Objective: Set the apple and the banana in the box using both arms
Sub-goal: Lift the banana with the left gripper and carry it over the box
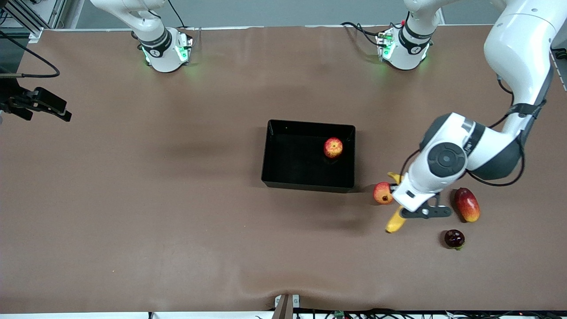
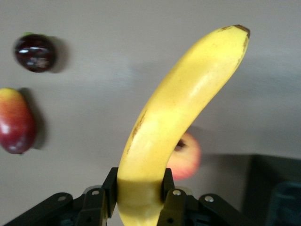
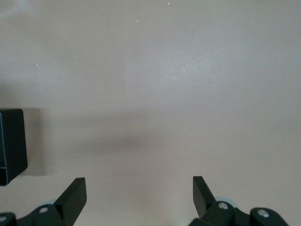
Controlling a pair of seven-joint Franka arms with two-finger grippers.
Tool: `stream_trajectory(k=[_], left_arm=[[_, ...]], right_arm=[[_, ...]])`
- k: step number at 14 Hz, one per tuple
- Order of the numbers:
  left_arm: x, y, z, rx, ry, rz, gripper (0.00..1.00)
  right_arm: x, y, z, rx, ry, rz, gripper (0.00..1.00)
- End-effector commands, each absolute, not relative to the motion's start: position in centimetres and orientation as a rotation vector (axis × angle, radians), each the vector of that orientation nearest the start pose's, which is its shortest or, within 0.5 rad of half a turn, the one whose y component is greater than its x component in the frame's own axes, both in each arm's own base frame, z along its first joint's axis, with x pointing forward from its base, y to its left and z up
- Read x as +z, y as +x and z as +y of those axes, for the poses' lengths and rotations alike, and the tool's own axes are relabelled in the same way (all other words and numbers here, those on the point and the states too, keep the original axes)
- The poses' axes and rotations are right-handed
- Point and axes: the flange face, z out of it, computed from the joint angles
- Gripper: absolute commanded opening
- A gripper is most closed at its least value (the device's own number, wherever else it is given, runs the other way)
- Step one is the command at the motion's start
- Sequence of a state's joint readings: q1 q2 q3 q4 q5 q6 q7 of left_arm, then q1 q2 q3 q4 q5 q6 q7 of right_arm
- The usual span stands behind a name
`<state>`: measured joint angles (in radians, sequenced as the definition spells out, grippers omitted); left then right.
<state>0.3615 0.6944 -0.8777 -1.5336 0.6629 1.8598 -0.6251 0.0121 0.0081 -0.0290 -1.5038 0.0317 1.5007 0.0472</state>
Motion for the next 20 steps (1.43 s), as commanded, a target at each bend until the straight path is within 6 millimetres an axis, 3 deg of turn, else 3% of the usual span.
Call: stream_trajectory(k=[1, 7, 18, 20], left_arm=[[35.9, 63.7, -22.6, 0.072, -3.047, 0.071, 0.0], [36.1, 60.7, -29.9, 0.079, -3.068, 0.097, 0.0], [34.1, 55.8, -39.1, 0.063, -3.104, -0.011, 0.0], [33.2, 54.3, -41.6, 0.054, -3.115, -0.052, 0.0]], right_arm=[[65.0, 55.0, -0.4, 0.018, -3.099, 0.114, 1.0], [65.1, 55.0, -0.4, 0.016, -3.099, 0.114, 1.0], [65.0, 55.0, -0.3, 0.021, -3.099, 0.111, 1.0], [65.1, 55.0, -0.3, 0.016, -3.099, 0.111, 1.0]])
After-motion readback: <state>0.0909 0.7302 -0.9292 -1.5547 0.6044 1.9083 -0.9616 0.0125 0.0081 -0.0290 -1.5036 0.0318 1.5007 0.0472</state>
